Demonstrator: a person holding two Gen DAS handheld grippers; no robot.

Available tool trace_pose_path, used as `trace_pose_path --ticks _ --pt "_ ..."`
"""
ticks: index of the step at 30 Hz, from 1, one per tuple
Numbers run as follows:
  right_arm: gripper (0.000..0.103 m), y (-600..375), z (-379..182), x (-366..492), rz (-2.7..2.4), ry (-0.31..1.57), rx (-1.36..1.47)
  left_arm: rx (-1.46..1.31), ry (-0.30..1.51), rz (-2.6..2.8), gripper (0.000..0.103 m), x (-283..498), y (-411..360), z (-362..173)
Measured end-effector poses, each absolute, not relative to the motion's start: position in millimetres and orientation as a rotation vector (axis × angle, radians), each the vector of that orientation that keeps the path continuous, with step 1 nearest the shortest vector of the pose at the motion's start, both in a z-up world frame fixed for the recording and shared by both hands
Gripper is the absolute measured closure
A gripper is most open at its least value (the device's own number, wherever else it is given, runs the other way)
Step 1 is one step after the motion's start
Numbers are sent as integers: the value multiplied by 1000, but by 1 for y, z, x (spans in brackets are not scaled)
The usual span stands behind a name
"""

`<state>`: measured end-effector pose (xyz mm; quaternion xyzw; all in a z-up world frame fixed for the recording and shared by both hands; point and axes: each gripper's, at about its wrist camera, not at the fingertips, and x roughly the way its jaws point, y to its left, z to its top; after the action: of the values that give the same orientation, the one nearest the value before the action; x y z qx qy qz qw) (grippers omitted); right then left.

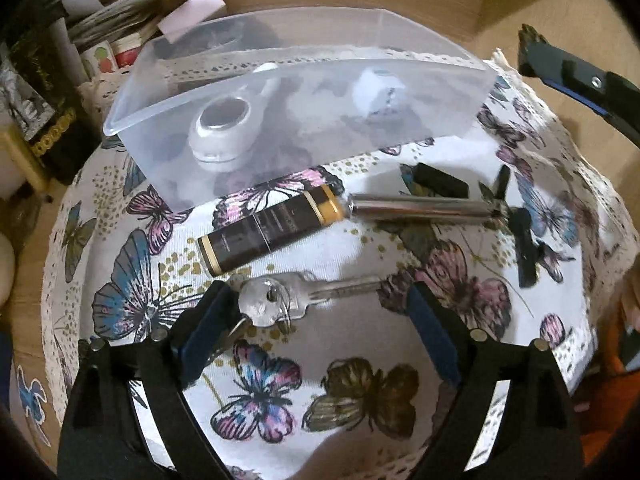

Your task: Organize rigid objects

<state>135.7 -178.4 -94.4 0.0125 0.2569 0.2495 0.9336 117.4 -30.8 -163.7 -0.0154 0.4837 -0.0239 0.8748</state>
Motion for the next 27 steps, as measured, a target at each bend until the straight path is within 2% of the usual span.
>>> trace_pose_path --ticks 3,4,5,7,13,14,16,18,19,27 --pt "72 -177 -94 138 525 522 8 -47 988 -7 22 118 -32 -164" --pt "72 -177 -93 138 531 519 4 -43 979 7 30 118 -33 -164" --pt "72 -177 -93 139 537 517 1 -43 971 17 33 117 -32 -164" --pt "72 -177 -92 140 551 514 0 -57 959 26 38 116 -31 -163" --pt "72 -176 -94 144 576 515 -5 -98 947 17 40 109 -27 -157" --pt "72 -176 -93 144 577 516 -7 -101 943 13 50 107 -27 -155" --pt "72 -177 -93 144 573 515 -7 -89 928 -6 53 104 -29 -147" --pt "72 -178 -93 145 568 514 -2 -92 922 -49 76 105 -31 -142" --pt "72 -178 -93 145 565 514 2 -89 938 -65 103 106 -32 -141" --pt "72 -178 -93 145 554 518 1 -78 974 -82 100 104 -31 -150"
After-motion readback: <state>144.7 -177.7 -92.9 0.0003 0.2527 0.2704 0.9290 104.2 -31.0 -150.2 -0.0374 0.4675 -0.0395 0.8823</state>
